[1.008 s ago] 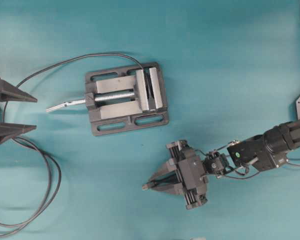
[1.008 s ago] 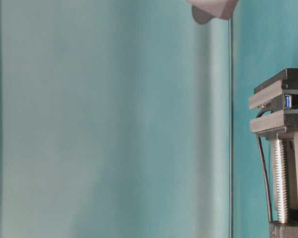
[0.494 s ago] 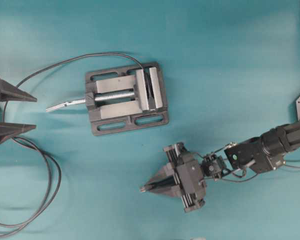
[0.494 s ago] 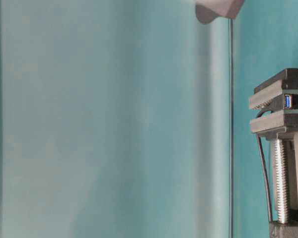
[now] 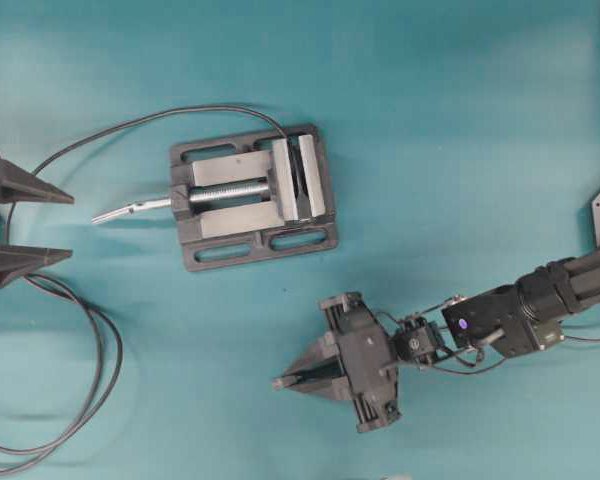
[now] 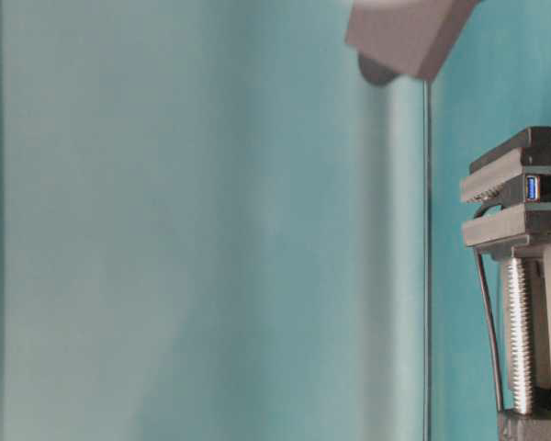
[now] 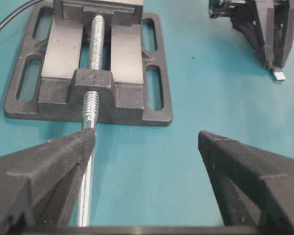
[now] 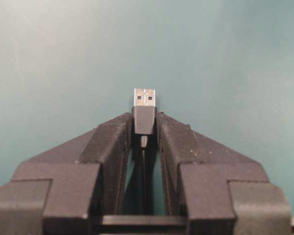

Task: Insert the USB cable into the fixed female connector.
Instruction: 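Rotate the right gripper holding the USB plug toward the vise, then carry the USB plug with the right gripper to the connector in the vise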

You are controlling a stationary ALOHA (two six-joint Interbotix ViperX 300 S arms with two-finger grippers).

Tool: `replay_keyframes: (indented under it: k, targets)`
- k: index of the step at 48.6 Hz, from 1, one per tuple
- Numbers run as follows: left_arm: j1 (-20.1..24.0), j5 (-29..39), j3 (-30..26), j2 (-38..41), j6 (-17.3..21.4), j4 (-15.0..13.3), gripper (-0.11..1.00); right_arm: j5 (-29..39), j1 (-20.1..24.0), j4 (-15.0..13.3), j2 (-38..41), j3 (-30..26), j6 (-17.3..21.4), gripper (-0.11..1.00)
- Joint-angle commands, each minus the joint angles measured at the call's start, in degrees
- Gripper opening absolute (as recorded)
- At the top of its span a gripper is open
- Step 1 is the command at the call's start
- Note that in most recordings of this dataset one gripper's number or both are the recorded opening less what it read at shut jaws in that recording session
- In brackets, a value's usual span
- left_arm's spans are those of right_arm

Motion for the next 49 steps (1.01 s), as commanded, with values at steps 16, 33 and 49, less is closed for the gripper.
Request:
replay_keyframes:
  k: [16,33,49]
  targets:
    - [0.2,-0.5,-0.7,0.4,-0.5,0.1,0.99,-6.0,-0.1,18.0,0.4,0.4,-6.1,0.21]
    - [0.2,-0.5,-0.7,0.4,-0.5,0.2,0.99,-11.9,4.0,50.8,1.3,-1.4,-21.9,0.21]
    - [0.2,-0.5,-0.7,0.4,-0.5,0.1,0.99,-23.0,9.3,78.3,5.0,-9.6,-33.0,0.21]
